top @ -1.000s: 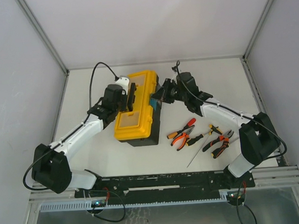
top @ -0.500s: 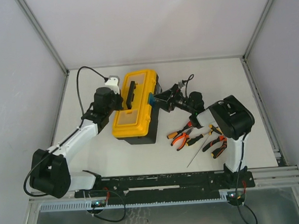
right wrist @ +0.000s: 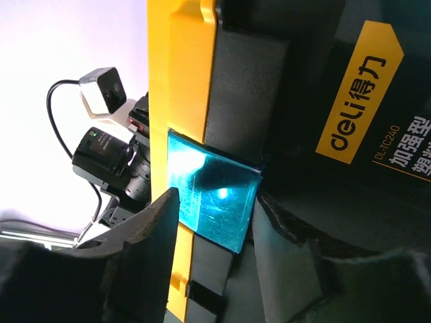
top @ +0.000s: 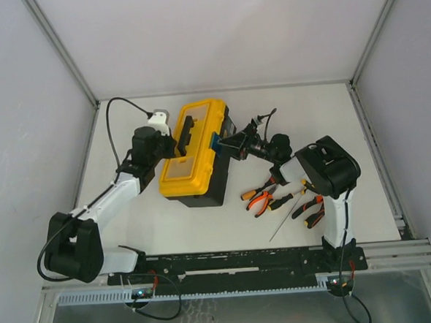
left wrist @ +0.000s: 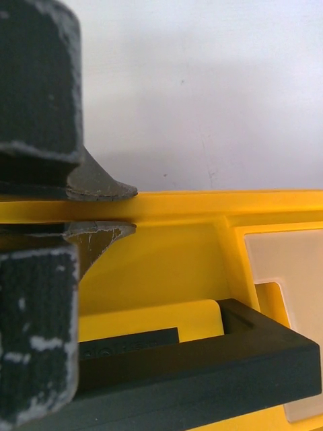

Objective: Pack the tool kit
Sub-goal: Open the toolbox at the center of the board.

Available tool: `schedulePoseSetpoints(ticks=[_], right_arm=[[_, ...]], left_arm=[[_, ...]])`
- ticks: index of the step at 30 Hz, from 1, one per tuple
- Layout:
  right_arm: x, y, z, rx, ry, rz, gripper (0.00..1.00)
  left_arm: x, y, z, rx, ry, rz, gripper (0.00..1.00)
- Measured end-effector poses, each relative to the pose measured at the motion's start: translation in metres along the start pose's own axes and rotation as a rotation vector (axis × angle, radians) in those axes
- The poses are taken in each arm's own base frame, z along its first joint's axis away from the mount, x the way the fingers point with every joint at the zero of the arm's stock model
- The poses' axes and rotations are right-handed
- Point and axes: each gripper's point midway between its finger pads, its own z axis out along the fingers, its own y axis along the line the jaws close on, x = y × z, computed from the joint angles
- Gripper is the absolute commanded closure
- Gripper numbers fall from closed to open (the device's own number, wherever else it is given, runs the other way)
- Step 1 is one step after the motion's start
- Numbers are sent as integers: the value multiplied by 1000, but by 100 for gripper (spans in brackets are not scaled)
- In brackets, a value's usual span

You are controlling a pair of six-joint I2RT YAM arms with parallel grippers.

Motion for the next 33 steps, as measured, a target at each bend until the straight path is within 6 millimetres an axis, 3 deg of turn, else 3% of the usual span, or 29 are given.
schedulePoseSetpoints(ticks=[2,8,10,14,16,33], right_arm=[[1,0,2,3,0,4,71],[4,5,7,-6,8,1,80],[2,5,8,-5,1,5,92],[1,6,9,-6,0,11,87],[0,7,11,-5,3,11,100],[2,6,14,13,27,28,100]], left_arm=[[1,2,1,-3,5,-1,100],[17,5,4,-8,59,-19,100],[21,5,4,-6,73,-36,100],[24,4,3,-8,85,-50,100],[25,5,2,-11,89,-51,100],[27,10,-16,-116,108,-15,100]])
